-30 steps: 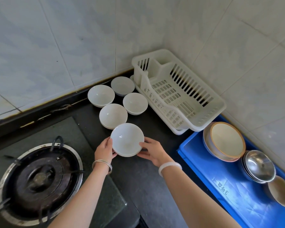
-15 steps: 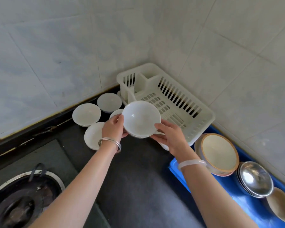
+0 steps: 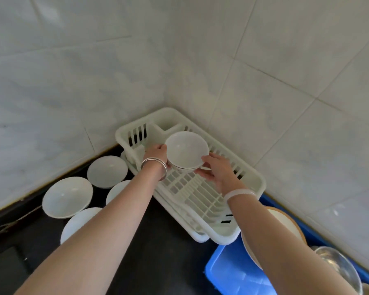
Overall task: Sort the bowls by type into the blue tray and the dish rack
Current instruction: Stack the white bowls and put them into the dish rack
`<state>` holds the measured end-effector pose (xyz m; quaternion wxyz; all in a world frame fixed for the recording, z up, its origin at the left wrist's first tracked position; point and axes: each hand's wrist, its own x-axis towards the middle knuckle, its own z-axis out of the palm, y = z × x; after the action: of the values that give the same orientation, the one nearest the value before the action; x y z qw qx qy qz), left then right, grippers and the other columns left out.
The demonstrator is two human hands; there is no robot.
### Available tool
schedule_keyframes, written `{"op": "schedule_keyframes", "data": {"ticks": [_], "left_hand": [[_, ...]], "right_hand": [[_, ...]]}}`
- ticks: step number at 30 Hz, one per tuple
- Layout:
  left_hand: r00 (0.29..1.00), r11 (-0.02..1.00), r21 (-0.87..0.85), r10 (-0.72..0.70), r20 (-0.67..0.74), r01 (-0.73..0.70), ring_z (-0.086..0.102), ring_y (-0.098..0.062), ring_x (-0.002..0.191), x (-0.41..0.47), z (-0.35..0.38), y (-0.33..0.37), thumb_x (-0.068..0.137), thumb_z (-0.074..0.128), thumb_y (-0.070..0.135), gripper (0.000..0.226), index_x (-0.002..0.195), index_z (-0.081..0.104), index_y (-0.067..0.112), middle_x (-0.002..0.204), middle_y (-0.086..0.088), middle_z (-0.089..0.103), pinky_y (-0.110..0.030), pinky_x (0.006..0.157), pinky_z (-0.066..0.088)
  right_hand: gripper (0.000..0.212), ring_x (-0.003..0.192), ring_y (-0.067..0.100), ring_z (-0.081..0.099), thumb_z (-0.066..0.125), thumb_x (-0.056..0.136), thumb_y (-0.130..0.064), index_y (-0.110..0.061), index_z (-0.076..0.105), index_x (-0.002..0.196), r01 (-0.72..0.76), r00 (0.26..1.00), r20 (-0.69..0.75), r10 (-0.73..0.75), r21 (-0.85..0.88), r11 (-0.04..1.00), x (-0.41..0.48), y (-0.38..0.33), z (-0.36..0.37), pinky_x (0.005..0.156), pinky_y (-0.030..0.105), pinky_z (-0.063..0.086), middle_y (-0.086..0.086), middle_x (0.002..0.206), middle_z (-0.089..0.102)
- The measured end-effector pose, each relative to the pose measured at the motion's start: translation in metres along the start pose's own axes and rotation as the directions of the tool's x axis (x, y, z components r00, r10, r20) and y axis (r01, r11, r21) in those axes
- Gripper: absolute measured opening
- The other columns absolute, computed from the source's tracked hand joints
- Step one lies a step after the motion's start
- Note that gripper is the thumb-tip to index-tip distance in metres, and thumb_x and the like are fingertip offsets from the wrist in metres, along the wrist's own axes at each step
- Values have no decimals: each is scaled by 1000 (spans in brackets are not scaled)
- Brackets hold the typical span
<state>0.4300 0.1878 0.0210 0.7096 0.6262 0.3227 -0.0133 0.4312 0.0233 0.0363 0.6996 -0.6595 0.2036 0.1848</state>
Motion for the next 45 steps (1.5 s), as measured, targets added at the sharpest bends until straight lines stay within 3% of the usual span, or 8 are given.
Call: {"op": "schedule_keyframes", "data": {"ticks": [3, 7, 11, 15, 19, 28, 33, 45], "left_hand": [[999, 998, 60, -33, -19, 34, 55, -28, 61, 29, 9, -12, 93, 39, 14, 31, 116, 59, 7, 93, -15, 57, -55, 81, 53], [997, 993, 96, -64, -43, 68, 56, -32, 81, 53, 15, -24, 91, 35, 8, 35, 114, 61, 6, 111, -19, 61, -42, 73, 52], [995, 990, 108, -86, -46, 91, 58, -37, 97, 69, 17, -33, 91, 34, 5, 36, 116, 60, 4, 119, -20, 59, -38, 74, 49], [996, 980, 179, -88, -8, 88, 55, -40, 112, 81, 17, -31, 93, 33, 9, 36, 120, 56, 2, 127, -22, 55, -51, 96, 47], [996, 970, 235, -83, 43, 70, 49, -40, 123, 92, 18, -26, 95, 37, 11, 39, 131, 46, -1, 135, -25, 49, -49, 101, 44], [998, 994, 102, -40, 43, 36, 54, -31, 85, 84, 19, -30, 93, 33, 8, 38, 123, 56, 11, 103, -12, 53, -54, 93, 49], [998, 975, 221, -26, 65, 11, 53, -37, 113, 80, 17, -31, 93, 34, 13, 37, 124, 54, 9, 122, -17, 56, -49, 98, 46], [982, 808, 559, 168, 82, -184, 58, -34, 95, 24, -6, -16, 97, 32, 22, 37, 111, 60, 2, 111, -24, 63, -32, 77, 41]], "right_hand": [[35, 89, 28, 68, 58, 92, -10, -13, 60, 126, -33, 999, -7, 33, -34, 999, 22, 6, 2, 72, 31, 59, 12, 109, 65], [35, 73, 19, 63, 57, 92, -9, -11, 57, 128, -97, 995, -16, 96, -39, 995, 45, 16, 7, 71, 33, 58, 7, 94, 58], [35, 98, 30, 65, 53, 94, -8, -11, 55, 129, -123, 992, -34, 122, -30, 992, 61, 28, 14, 76, 35, 57, 14, 119, 59], [32, 82, 22, 65, 53, 95, -9, -8, 57, 126, -79, 995, -63, 78, -18, 997, 74, 32, 19, 79, 37, 57, 15, 122, 59], [35, 99, 22, 60, 52, 96, -10, -6, 54, 130, -46, 996, -77, 47, 16, 999, 83, 34, 23, 86, 37, 56, 13, 122, 58], [38, 100, 19, 57, 50, 97, -19, -5, 50, 132, -7, 998, -67, 11, 48, 999, 81, 41, 24, 91, 35, 54, 12, 128, 56], [35, 95, 20, 60, 43, 99, -31, -15, 49, 130, -29, 998, -51, 26, -68, 997, 76, 39, 26, 88, 36, 52, 2, 112, 56], [26, 85, 18, 63, 43, 99, -21, -13, 60, 118, 61, 996, -61, -69, -122, 991, 15, 28, 16, 79, 34, 55, 0, 102, 66]]}}
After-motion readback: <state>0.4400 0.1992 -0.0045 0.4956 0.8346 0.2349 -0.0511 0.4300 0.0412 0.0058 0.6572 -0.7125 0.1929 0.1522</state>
